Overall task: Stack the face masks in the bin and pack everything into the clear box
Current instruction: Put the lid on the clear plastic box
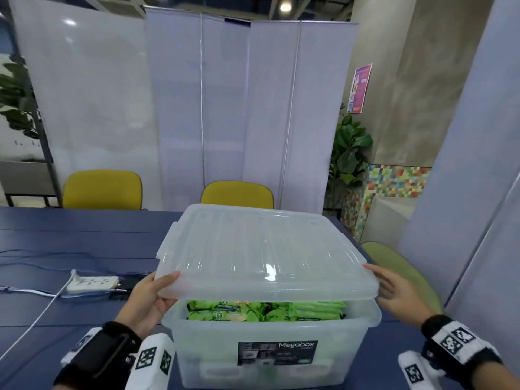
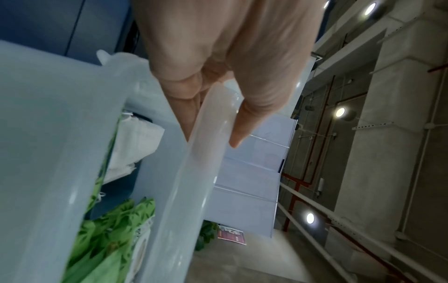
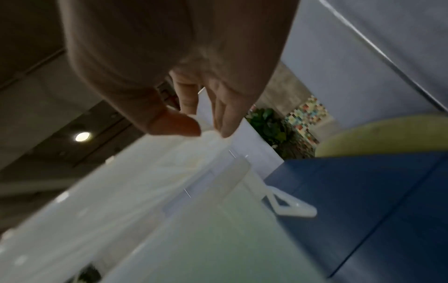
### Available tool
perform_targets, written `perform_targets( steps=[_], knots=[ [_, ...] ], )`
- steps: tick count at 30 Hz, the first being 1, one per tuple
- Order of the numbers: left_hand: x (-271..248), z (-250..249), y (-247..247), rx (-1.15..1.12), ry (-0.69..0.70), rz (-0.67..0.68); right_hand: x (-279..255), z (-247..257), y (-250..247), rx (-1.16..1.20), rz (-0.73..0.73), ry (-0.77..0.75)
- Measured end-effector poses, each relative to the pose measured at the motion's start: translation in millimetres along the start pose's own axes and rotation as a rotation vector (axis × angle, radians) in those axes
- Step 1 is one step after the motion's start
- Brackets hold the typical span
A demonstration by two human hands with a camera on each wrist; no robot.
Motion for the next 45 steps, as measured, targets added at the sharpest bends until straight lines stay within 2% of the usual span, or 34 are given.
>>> perform_targets(
  steps=[2, 5, 7, 9, 12, 14, 17, 19, 26, 29, 32, 36, 39, 42, 43, 45],
  knots=[
    [0.5, 8.1, 0.8, 0.013, -0.032, -0.002, -2.1, -10.8, 3.3, 0.137, 0.007, 0.036],
    [1.1, 16.4, 0.6, 0.059, -0.093, -0.018, -9.6, -11.7, 12.9, 0.276, -0.195, 0.074],
    [-0.9, 17.5, 3.5, 0.137, -0.116, -0.042, -16.8, -8.0, 23.9, 0.359, -0.270, 0.091],
    [-4.1, 14.2, 6.7, 0.327, -0.137, -0.100, -22.0, -8.0, 34.0, 0.394, -0.299, 0.121],
    [-4.2, 9.0, -0.4, 0.831, -0.109, -0.185, -26.8, -13.0, 43.1, 0.375, -0.367, 0.138],
    [-4.2, 7.2, -7.2, 1.083, -0.082, -0.201, -28.0, -17.8, 45.2, 0.361, -0.392, 0.140],
    [-3.8, 10.9, -18.0, 1.347, -0.079, -0.220, -28.7, -20.5, 48.3, 0.360, -0.368, 0.126],
    [-4.5, 15.0, -22.3, 1.397, -0.090, -0.226, -29.3, -23.9, 48.7, 0.372, -0.379, 0.130],
    [-10.1, 28.4, -29.1, 1.244, -0.125, -0.213, -29.7, -30.6, 52.8, 0.359, -0.427, 0.130],
    [-0.7, 31.6, -31.2, 1.005, -0.203, -0.204, -17.7, -30.9, 46.4, 0.314, -0.463, 0.162],
    [14.2, 33.8, -38.4, 0.688, -0.328, -0.171, 7.6, -41.2, 38.0, 0.546, -0.396, 0.347],
    [23.4, 32.8, -30.8, 0.393, -0.400, -0.122, 24.3, -49.4, 37.0, 0.763, -0.199, 0.602],
    [27.5, 37.4, -31.4, 0.321, -0.348, -0.068, 18.9, -31.3, 41.1, 0.890, -0.051, 0.562],
    [32.3, 41.4, -35.1, 0.292, -0.317, -0.060, 16.0, -30.3, 39.6, 0.904, 0.000, 0.520],
    [36.1, 41.3, -42.3, 0.305, -0.320, -0.090, 16.2, -32.1, 38.7, 0.895, -0.006, 0.543],
    [45.2, 41.8, -56.5, 0.356, -0.270, -0.200, 23.1, -46.9, 33.2, 0.795, -0.153, 0.583]
  ],
)
Point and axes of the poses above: each hand's wrist, its own x-axis towards the middle knuckle, its own y-axis out of the palm, z = x × y, the point moved 1 cm from there along x, towards the middle knuckle, and after that the axes turned 10 degrees about z, right-handed, at the moved point
